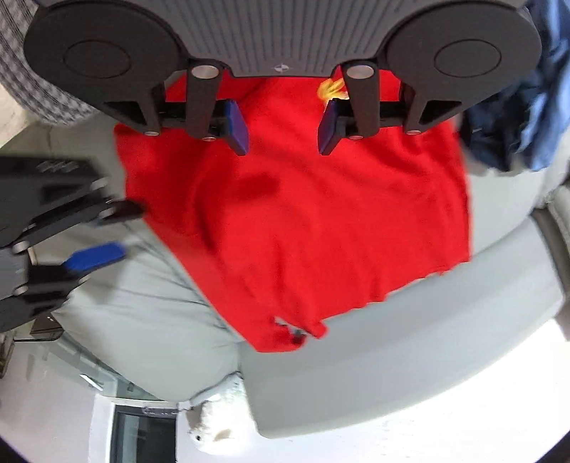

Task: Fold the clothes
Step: 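Lay the red shirt flat on the sofa and open both grippers, then grasp a red sleeve with the right gripper and lift it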

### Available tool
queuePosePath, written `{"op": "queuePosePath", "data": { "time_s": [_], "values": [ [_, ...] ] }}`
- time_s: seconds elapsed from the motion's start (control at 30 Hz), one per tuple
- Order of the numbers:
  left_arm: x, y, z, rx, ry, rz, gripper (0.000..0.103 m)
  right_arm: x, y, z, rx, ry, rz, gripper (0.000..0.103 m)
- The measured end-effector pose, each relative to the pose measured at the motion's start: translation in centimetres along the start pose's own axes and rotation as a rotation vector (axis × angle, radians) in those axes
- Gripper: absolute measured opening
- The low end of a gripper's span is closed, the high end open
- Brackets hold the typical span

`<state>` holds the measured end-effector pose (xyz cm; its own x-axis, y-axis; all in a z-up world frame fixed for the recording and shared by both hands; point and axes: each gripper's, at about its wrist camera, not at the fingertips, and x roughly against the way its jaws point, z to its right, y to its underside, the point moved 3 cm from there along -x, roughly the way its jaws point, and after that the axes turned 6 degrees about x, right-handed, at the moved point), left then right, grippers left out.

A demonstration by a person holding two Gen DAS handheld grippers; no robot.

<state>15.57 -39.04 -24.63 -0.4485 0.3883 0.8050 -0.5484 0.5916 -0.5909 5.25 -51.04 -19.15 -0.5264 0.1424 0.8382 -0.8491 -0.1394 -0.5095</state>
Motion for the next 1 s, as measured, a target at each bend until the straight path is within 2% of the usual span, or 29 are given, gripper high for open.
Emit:
{"op": "queuePosePath", "data": {
  "time_s": [0.07, 0.13, 0.2, 0.3, 0.4, 0.5, 0.6, 0.7, 0.87, 1.0],
  "values": [
    [-1.3, 0.1, 2.0, -0.021, -0.003, -0.022, 0.042, -2.0, 0.2, 0.2, -0.044, -0.039, -0.034, 0.018],
    [-3.0, 0.8, 4.0, -0.040, 0.021, -0.066, 0.040, -3.5, 0.7, 0.0, -0.054, -0.057, -0.066, 0.018],
    [-3.9, 1.6, 5.3, -0.037, 0.060, -0.135, 0.035, -5.4, 2.4, -0.6, -0.036, -0.096, -0.135, 0.018],
    [-4.8, 2.4, 6.3, -0.032, 0.097, -0.200, 0.034, -5.2, 3.6, -0.9, -0.012, -0.113, -0.153, 0.018],
    [-4.0, 2.3, 6.7, -0.017, 0.081, -0.206, 0.034, -3.5, 3.6, -0.2, -0.036, -0.130, -0.126, 0.019],
    [-2.6, 1.0, 6.2, 0.060, 0.088, -0.182, 0.042, -1.4, 3.1, 1.0, -0.072, -0.120, -0.049, 0.025],
    [-1.7, -0.9, 5.7, 0.092, 0.032, -0.120, 0.045, -0.4, 2.6, 2.2, -0.111, -0.107, 0.010, 0.036],
    [-1.9, -3.2, 5.2, 0.141, 0.003, -0.077, 0.047, 0.0, 1.8, 3.8, -0.146, -0.083, 0.065, 0.041],
    [-3.7, -7.2, 5.1, 0.177, -0.035, -0.011, 0.049, -1.7, -0.1, 7.4, -0.214, -0.025, 0.106, 0.044],
    [-6.1, -9.9, 4.9, 0.195, -0.044, 0.008, 0.051, -3.5, -1.3, 9.5, -0.238, -0.008, 0.116, 0.044]
  ]
}}
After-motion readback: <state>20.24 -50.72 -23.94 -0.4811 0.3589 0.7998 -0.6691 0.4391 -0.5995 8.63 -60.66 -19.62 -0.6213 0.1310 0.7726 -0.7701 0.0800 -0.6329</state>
